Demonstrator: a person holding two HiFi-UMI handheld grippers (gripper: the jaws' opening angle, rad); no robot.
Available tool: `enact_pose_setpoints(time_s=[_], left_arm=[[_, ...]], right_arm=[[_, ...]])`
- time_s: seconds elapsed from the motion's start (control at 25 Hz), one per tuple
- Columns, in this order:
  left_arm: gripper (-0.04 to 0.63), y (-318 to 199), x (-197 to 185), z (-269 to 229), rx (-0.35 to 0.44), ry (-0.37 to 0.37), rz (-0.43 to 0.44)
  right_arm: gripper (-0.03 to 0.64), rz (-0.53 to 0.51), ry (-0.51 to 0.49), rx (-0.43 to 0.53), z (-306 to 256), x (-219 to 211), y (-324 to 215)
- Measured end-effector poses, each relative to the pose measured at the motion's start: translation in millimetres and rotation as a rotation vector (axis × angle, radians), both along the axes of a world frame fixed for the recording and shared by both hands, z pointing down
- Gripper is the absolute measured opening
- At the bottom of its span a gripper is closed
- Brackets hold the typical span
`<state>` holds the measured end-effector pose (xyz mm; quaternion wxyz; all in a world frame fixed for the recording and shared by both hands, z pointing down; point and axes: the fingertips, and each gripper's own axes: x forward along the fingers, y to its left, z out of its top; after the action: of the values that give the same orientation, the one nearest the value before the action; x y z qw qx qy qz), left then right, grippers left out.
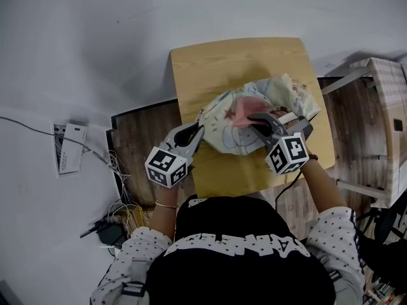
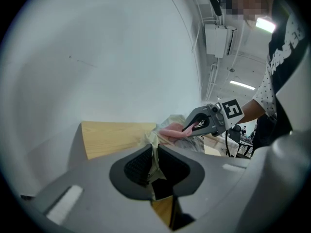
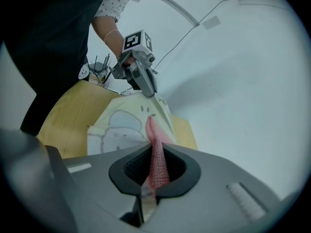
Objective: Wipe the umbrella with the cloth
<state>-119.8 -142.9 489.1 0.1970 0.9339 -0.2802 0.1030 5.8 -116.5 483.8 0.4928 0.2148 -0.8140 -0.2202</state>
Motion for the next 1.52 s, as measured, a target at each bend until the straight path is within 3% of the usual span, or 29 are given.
enact_pose_setpoints(time_s=[0.92, 1.2, 1.36, 1.52], left_arm=[[0.055, 2, 8, -24, 0.083, -0.030, -0.030], [0.079, 13, 34, -45, 0.158, -0.027, -0.003], [0.109, 27, 71, -42, 0.175, -0.048, 0.081], [0.125, 44, 110, -35, 0.150, -0.036, 0.165]], right_arm=[[0.032, 0.095, -0.104, -0.159, 35, 24, 83], [0.032, 0.098, -0.217, -0.216, 32, 15, 105], [0.032, 0.105, -0.341, -0.205, 10, 18, 113], [0.034, 0.205, -0.484, -0.152, -18, 40, 112]])
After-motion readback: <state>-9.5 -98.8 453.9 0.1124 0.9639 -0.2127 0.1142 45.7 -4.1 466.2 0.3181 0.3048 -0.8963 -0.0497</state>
